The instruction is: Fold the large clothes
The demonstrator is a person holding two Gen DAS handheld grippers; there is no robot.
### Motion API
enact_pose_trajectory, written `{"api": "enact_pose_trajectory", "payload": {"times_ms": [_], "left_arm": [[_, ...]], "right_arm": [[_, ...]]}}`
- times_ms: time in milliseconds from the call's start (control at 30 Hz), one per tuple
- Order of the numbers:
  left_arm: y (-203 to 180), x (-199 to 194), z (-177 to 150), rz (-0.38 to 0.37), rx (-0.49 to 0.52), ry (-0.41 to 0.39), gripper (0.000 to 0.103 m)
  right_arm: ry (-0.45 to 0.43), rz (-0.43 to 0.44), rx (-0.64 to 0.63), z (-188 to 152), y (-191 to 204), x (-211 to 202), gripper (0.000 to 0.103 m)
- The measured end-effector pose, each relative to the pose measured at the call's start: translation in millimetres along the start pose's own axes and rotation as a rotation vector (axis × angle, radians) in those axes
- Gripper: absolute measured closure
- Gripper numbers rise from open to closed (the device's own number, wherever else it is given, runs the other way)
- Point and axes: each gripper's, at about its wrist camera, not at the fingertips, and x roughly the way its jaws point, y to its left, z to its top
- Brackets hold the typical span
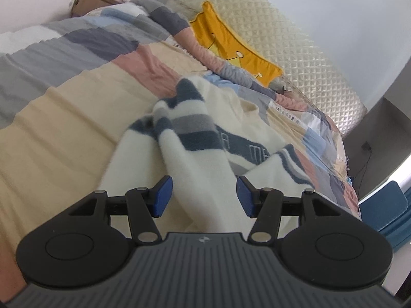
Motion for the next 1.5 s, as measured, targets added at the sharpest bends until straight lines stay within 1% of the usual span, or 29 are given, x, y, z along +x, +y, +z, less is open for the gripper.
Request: {"api": "enact_pose_trajectory", "payload": {"times_ms": [33, 133, 200, 233, 267, 300, 367, 433, 467, 500, 533, 567, 633, 700, 733, 767, 833, 867, 900, 933, 967, 1000, 1033, 1100, 1200, 1233, 1333, 1433, 1500], "left_arm": [[2, 1, 1, 0.002, -0.009, 0.006, 0.042], [6, 4, 0, 0.011, -0.030, 0.026, 0.042], [8, 8, -1, 0.017, -0.039, 0.042, 0.042], [9, 10, -2, 0.017, -0.042, 0.050, 0.042], [9, 12, -2, 0.016, -0.045, 0.055, 0.042], [9, 14, -3, 0.014, -0.047, 0.060, 0.042], [10, 19, -3, 0.005, -0.056, 0.074, 0.043], [10, 23, -3, -0.007, -0.074, 0.088, 0.044], [10, 24, -4, -0.019, -0.083, 0.091, 0.045], [9, 26, -5, -0.027, -0.088, 0.092, 0.050], [7, 28, -5, -0.031, -0.084, 0.093, 0.058], [5, 29, -6, -0.032, -0.073, 0.089, 0.062], [2, 32, -8, -0.027, -0.056, 0.078, 0.072], [3, 37, -9, -0.027, -0.051, 0.084, 0.075], [3, 39, -9, -0.023, -0.051, 0.087, 0.079], [3, 42, -9, -0.013, -0.049, 0.090, 0.082], [4, 45, -9, -0.003, -0.048, 0.088, 0.092], [4, 46, -9, -0.011, -0.046, 0.086, 0.093], [3, 44, -10, -0.021, -0.039, 0.081, 0.094], [1, 42, -10, -0.022, -0.028, 0.067, 0.094], [0, 39, -9, -0.026, -0.019, 0.058, 0.094], [0, 36, -9, -0.036, -0.016, 0.051, 0.095], [0, 33, -9, -0.051, -0.022, 0.039, 0.095], [-1, 27, -7, -0.088, -0.025, 0.023, 0.095], [-7, 20, -7, -0.144, -0.010, 0.003, 0.095], [-10, 18, -7, -0.162, -0.005, 0.001, 0.095], [-24, 19, -10, -0.226, 0.007, -0.001, 0.095], [-45, 24, -14, -0.271, 0.038, 0.002, 0.095], [-60, 31, -15, -0.288, 0.058, 0.014, 0.095]], "right_arm": [[-0.032, 0.017, 0.033, 2, -6, -7, 0.038], [-0.130, 0.047, 0.128, 8, -24, -25, 0.038], [-0.199, 0.015, 0.206, 9, -40, -37, 0.038], [-0.217, -0.006, 0.253, 7, -45, -37, 0.038], [-0.220, -0.028, 0.309, 2, -54, -40, 0.038], [-0.205, -0.058, 0.367, 0, -65, -38, 0.038], [-0.146, -0.135, 0.471, -7, -84, -29, 0.038], [-0.106, -0.195, 0.578, -17, -100, -20, 0.038], [-0.089, -0.193, 0.637, -23, -109, -15, 0.038], [-0.088, -0.164, 0.681, -28, -114, -12, 0.039], [-0.092, -0.134, 0.707, -32, -113, -11, 0.039], [-0.093, -0.112, 0.721, -31, -114, -8, 0.039], [-0.093, -0.078, 0.718, -29, -110, -1, 0.039], [-0.089, -0.027, 0.716, -28, -106, 5, 0.039], [-0.071, -0.015, 0.709, -29, -104, 9, 0.039], [-0.049, -0.023, 0.693, -30, -101, 14, 0.041], [-0.016, -0.050, 0.645, -29, -97, 21, 0.048], [-0.009, -0.060, 0.625, -29, -95, 21, 0.056], [-0.011, -0.068, 0.620, -29, -96, 18, 0.069], [-0.022, -0.068, 0.626, -30, -96, 15, 0.075], [-0.039, -0.071, 0.629, -30, -96, 9, 0.084], [-0.066, -0.095, 0.616, -28, -94, 3, 0.088], [-0.105, -0.141, 0.581, -25, -89, -7, 0.089], [-0.181, -0.195, 0.510, -17, -80, -27, 0.091], [-0.266, -0.205, 0.485, -7, -77, -52, 0.091], [-0.281, -0.218, 0.468, -3, -76, -57, 0.091], [-0.310, -0.300, 0.389, 10, -76, -73, 0.091], [-0.343, -0.373, 0.334, 17, -79, -88, 0.091], [-0.362, -0.414, 0.329, 18, -83, -98, 0.091]]}}
